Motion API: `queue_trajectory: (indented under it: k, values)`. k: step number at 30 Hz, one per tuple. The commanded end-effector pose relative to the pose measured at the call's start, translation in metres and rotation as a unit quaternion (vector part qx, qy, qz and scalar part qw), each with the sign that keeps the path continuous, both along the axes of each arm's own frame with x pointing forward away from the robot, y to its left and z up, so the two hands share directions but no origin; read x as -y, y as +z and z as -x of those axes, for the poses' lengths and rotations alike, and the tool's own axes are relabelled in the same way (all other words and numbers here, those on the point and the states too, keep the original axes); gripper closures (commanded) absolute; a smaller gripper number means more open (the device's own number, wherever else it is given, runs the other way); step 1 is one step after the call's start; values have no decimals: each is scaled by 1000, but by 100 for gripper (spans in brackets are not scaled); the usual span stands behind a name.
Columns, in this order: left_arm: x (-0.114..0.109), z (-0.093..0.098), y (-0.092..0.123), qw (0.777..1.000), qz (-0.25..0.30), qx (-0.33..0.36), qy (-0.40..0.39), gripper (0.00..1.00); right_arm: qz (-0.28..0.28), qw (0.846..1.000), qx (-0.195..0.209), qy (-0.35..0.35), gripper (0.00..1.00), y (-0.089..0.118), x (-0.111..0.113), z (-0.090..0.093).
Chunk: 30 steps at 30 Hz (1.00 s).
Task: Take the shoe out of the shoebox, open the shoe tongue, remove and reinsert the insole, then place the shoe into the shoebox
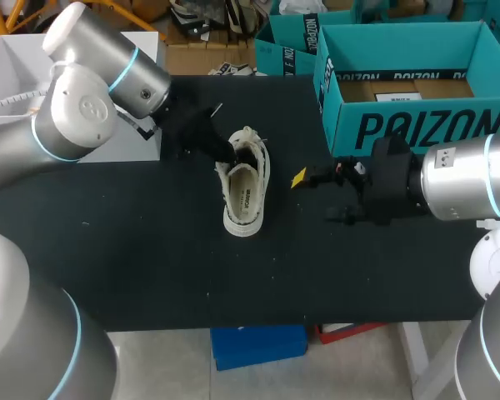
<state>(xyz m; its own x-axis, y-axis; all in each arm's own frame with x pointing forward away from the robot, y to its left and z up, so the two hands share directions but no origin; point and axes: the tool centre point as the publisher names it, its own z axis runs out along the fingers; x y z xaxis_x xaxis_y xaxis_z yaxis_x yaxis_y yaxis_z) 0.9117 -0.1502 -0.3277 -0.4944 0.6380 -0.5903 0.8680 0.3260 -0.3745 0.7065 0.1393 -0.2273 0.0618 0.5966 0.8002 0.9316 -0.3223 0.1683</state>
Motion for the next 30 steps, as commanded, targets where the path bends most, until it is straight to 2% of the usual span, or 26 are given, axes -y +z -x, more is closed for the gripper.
queue_trajectory:
  k: [1, 7, 12, 23, 26, 30]
  values:
    - [2, -7, -3, 1000, -3, 7, 15, 100, 0, 1000, 0, 0, 0, 0, -1, 0]
    - [1, -27, -14, 999, -3, 14, 39, 100, 0, 1000, 0, 0, 0, 0, -1, 0]
    - [5, -32, -27, 999, -9, 13, 41, 100, 0, 1000, 0, 0, 0, 0, -1, 0]
    - [24, -16, -43, 998, -55, 20, -4, 100, 0, 1000, 0, 0, 0, 0, -1, 0]
    - [24, -13, -42, 998, -58, 20, -8, 100, 0, 1000, 0, 0, 0, 0, -1, 0]
    - [18, -12, -29, 998, -56, 22, -9, 100, 0, 1000, 0, 0, 0, 0, -1, 0]
